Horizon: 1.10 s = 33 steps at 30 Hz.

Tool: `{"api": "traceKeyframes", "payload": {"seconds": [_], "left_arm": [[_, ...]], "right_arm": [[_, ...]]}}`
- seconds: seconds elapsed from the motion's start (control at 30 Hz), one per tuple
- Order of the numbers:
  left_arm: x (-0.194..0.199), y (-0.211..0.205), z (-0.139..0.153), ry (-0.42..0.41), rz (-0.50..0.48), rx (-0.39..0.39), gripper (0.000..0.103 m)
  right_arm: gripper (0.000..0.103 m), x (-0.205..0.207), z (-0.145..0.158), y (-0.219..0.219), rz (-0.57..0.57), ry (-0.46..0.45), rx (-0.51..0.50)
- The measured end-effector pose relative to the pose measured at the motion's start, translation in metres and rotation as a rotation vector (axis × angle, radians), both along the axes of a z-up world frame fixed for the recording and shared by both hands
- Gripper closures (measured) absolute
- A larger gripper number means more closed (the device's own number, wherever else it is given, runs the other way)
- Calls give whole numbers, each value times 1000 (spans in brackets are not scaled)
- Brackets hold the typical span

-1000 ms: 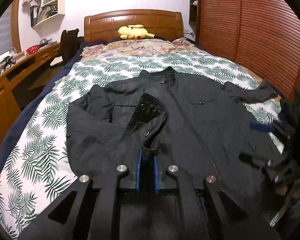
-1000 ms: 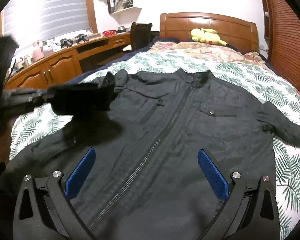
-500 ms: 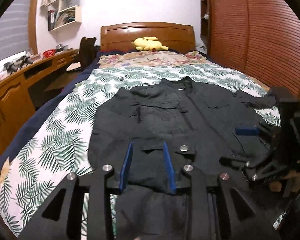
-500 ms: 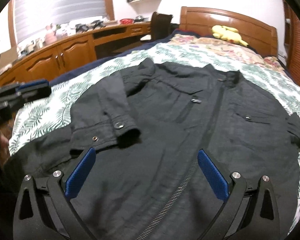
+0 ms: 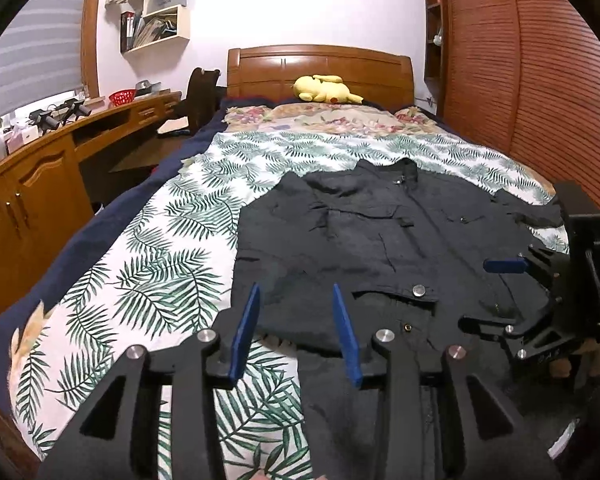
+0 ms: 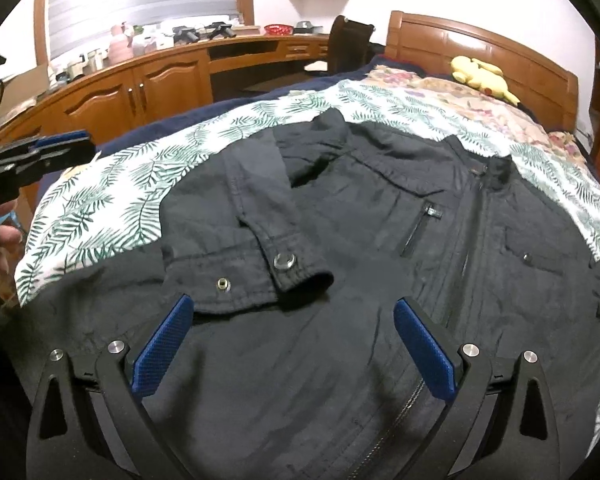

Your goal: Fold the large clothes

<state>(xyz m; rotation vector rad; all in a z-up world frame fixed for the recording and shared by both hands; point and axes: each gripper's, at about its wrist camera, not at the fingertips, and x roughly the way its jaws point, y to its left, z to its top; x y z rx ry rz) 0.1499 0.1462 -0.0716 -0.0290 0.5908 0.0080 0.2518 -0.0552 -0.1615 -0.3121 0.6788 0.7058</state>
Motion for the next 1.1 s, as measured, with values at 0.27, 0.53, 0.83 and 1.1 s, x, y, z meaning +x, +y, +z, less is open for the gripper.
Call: {"api": "traceKeyframes", "payload": {"seconds": [0.27,0.53,0.83,1.1], "left_arm": [[-12,9,14,-44,7,0,64],[-19,18,17,-62,28,-9,62],[-17,21,14,-53,16,-28,60],[-14,19,14,-57,4,-37,59]], "right_arm": [[2,14,40,28,42,-55,-70],[2,43,25,66,60,-37,-164],[6,78,-34,80,23,90,-242],[41,77,-51,68,47,223,-162]]}}
